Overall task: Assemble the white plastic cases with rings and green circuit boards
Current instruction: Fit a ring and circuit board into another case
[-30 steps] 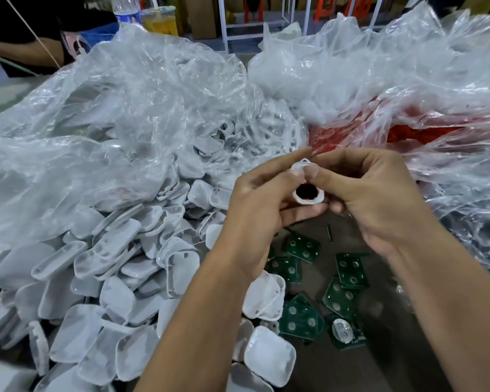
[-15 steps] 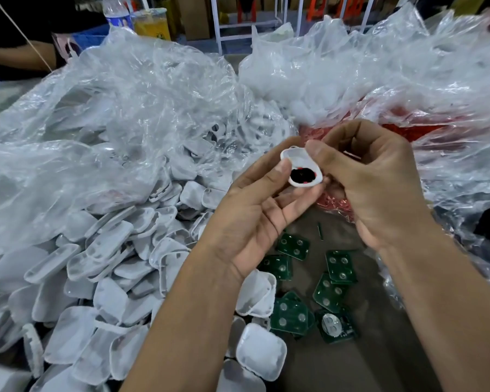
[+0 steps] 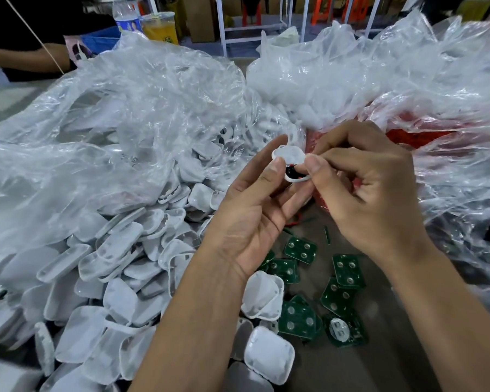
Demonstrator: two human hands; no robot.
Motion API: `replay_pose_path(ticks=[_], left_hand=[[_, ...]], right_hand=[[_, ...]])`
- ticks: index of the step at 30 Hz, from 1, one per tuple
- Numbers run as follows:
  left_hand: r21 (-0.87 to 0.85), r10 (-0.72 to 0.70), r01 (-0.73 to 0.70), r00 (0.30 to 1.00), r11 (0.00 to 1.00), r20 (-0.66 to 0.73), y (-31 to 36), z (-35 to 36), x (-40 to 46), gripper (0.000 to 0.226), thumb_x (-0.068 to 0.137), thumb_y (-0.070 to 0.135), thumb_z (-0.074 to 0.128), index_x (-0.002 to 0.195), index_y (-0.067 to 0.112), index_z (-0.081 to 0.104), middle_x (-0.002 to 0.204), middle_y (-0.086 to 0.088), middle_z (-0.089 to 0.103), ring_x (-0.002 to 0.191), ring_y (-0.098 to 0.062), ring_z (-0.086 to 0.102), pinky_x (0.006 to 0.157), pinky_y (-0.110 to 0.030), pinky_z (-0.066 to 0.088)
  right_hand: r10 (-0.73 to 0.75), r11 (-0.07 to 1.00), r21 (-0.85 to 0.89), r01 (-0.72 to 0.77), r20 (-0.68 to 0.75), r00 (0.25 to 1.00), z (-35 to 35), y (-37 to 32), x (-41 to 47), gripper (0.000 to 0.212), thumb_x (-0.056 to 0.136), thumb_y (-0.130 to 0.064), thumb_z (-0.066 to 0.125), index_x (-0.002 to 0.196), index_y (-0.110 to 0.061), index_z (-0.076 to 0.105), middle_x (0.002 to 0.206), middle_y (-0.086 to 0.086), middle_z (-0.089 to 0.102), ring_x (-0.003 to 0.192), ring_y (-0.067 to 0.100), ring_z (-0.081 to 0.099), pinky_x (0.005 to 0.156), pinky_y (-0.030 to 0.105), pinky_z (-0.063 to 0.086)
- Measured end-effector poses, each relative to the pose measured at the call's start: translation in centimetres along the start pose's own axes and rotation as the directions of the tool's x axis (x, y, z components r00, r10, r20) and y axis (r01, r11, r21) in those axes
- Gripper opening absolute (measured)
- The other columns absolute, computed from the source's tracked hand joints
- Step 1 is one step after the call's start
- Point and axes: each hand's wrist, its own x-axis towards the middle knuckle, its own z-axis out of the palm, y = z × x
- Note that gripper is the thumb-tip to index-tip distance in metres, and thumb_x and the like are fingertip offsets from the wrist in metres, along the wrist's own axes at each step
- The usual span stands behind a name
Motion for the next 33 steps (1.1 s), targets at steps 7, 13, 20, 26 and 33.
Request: replay_pose_path(ticks=[7, 13, 20, 26, 33], left_hand=[[0.022, 0.053, -0.054, 0.998, 0.998, 0.018, -0.2, -0.2, 0.1, 0.043, 0.089, 0.013, 0.066, 0.132, 0.011, 0.065, 0.101, -0.014, 0.076, 0.089, -0.021, 0.076, 0.080, -0.030, 0.063], [0.017, 0.064, -0.064, 0.998, 0.998, -0.009, -0.1, -0.4, 0.3, 0.037, 0.090, 0.016, 0.067, 0.127, 0.010, 0.068, 0.100, -0.013, 0.076, 0.091, -0.019, 0.076, 0.086, -0.030, 0.062], [-0.001, 0.060, -0.060, 0.997, 0.998, -0.054, 0.0, -0.8, 0.3, 0.030, 0.095, 0.017, 0.066, 0.124, 0.011, 0.069, 0.111, -0.015, 0.076, 0.100, -0.022, 0.076, 0.081, -0.027, 0.061], [-0.228, 0.050, -0.063, 0.997, 0.972, -0.064, 0.5, -0.7, 0.3, 0.024, 0.081, 0.009, 0.071, 0.104, 0.004, 0.078, 0.111, -0.026, 0.073, 0.098, -0.037, 0.076, 0.076, -0.036, 0.065], [-0.340, 0.032, -0.032, 0.999, 0.940, -0.007, 0.9, -0.7, 0.0, 0.042, 0.085, 0.013, 0.068, 0.127, 0.005, 0.067, 0.117, -0.026, 0.071, 0.103, -0.039, 0.073, 0.086, -0.037, 0.063]], right_hand=[[-0.112, 0.991, -0.073, 0.108, -0.057, 0.992, 0.1, -0.6, 0.0, 0.026, 0.101, -0.008, 0.066, 0.078, -0.002, 0.078, 0.085, 0.006, 0.071, 0.087, 0.027, 0.059, 0.078, 0.031, 0.047], [-0.183, 0.979, -0.097, 0.177, -0.052, 0.982, 0.1, -0.9, 0.1, 0.019, 0.099, -0.009, 0.071, 0.083, -0.005, 0.079, 0.084, 0.000, 0.076, 0.083, 0.023, 0.064, 0.078, 0.039, 0.051], [-0.066, 0.997, -0.043, 0.069, 0.078, 0.995, -0.2, -2.1, 1.3, 0.012, 0.101, -0.013, 0.064, 0.105, -0.008, 0.075, 0.083, -0.001, 0.072, 0.079, 0.015, 0.067, 0.069, 0.030, 0.052], [0.325, 0.941, -0.011, -0.339, -0.256, 0.910, -0.2, 1.6, 7.4, 0.018, 0.102, -0.023, 0.060, 0.105, -0.015, 0.076, 0.092, 0.000, 0.076, 0.087, 0.010, 0.074, 0.085, 0.031, 0.060], [0.599, 0.666, -0.644, -0.376, 0.161, 0.784, 1.6, 8.6, 13.1, 0.037, 0.088, -0.004, 0.075, 0.124, -0.010, 0.075, 0.127, 0.021, 0.069, 0.120, 0.040, 0.064, 0.107, 0.041, 0.052]])
